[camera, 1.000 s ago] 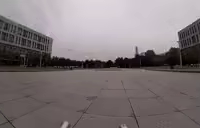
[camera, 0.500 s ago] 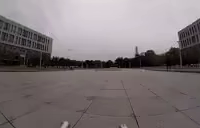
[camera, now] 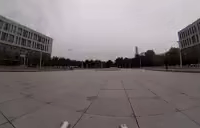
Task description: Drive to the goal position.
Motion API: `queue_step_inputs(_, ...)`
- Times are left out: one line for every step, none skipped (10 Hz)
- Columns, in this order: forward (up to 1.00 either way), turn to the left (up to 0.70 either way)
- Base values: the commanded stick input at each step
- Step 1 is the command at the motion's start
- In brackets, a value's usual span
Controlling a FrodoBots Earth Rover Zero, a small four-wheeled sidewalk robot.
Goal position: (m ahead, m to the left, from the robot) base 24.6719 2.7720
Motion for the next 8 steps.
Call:
queue_step_inputs(0.05, 0.0)
queue_step_inputs(0.05, 0.0)
queue_step_inputs(0.04, 0.0)
queue_step_inputs(0.05, 0.0)
queue_step_inputs(0.05, 0.0)
queue_step_inputs(0.05, 0.0)
queue_step_inputs(0.05, 0.0)
queue_step_inputs(0.05, 0.0)
